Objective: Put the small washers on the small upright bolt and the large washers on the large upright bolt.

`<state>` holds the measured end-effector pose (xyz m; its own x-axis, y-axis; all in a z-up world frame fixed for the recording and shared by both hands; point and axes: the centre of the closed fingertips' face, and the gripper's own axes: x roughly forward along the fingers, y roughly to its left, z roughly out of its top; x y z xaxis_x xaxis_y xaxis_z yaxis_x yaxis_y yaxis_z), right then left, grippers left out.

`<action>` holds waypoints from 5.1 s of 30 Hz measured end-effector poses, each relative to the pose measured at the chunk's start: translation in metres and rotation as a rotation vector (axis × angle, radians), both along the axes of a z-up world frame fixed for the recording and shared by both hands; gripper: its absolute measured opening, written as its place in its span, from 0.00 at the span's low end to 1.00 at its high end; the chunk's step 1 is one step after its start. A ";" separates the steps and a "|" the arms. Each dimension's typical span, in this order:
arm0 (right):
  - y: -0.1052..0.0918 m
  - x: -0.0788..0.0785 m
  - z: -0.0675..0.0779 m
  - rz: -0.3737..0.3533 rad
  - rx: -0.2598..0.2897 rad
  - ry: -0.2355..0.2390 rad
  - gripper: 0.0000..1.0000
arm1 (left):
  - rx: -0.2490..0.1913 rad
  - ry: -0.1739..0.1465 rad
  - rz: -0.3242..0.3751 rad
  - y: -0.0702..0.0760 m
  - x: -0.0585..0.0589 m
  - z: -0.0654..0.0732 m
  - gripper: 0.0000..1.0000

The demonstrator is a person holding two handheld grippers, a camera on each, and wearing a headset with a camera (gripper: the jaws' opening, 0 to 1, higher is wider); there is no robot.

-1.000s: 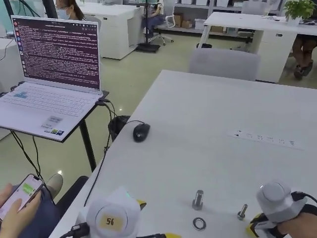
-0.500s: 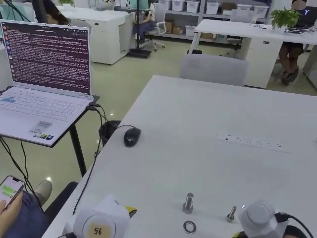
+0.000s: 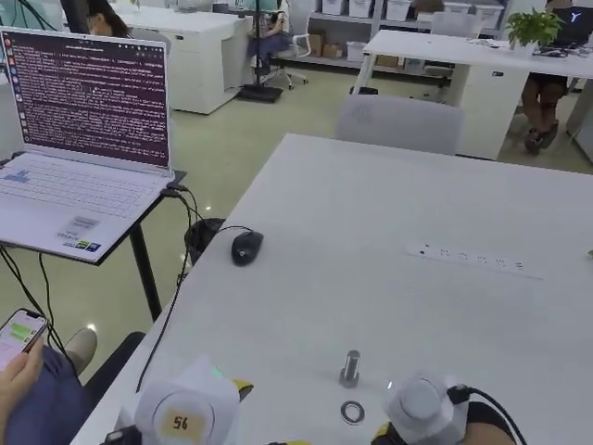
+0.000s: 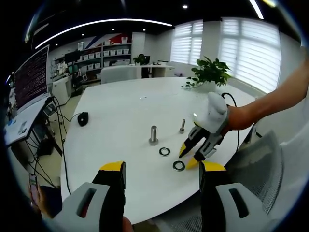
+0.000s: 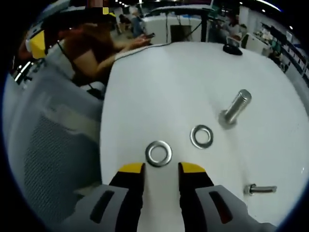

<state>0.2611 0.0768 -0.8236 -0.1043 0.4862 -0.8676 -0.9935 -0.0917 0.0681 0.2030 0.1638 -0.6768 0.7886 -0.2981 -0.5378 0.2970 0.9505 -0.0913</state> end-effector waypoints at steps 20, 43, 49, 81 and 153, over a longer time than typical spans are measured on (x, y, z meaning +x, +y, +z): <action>0.009 -0.008 -0.004 0.529 -0.121 -0.112 0.31 | -0.005 -0.007 0.014 0.000 0.001 0.002 0.61; 0.006 -0.010 -0.004 0.649 -0.154 -0.134 0.26 | -0.002 -0.002 0.013 0.004 0.002 0.000 0.61; 0.005 -0.010 -0.004 0.633 -0.148 -0.130 0.24 | 0.001 -0.005 0.010 0.003 0.002 0.002 0.61; 0.027 0.072 0.067 0.054 0.083 -0.142 0.23 | 0.000 -0.003 -0.010 -0.004 0.006 0.002 0.61; 0.045 0.107 0.008 -0.115 -0.100 -0.075 0.24 | -0.011 0.015 0.049 0.017 0.000 -0.006 0.61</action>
<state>0.3678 0.1217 -0.8152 0.0140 0.4024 -0.9154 -0.9996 0.0268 -0.0035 0.2030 0.1805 -0.6823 0.7941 -0.2655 -0.5467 0.2489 0.9627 -0.1060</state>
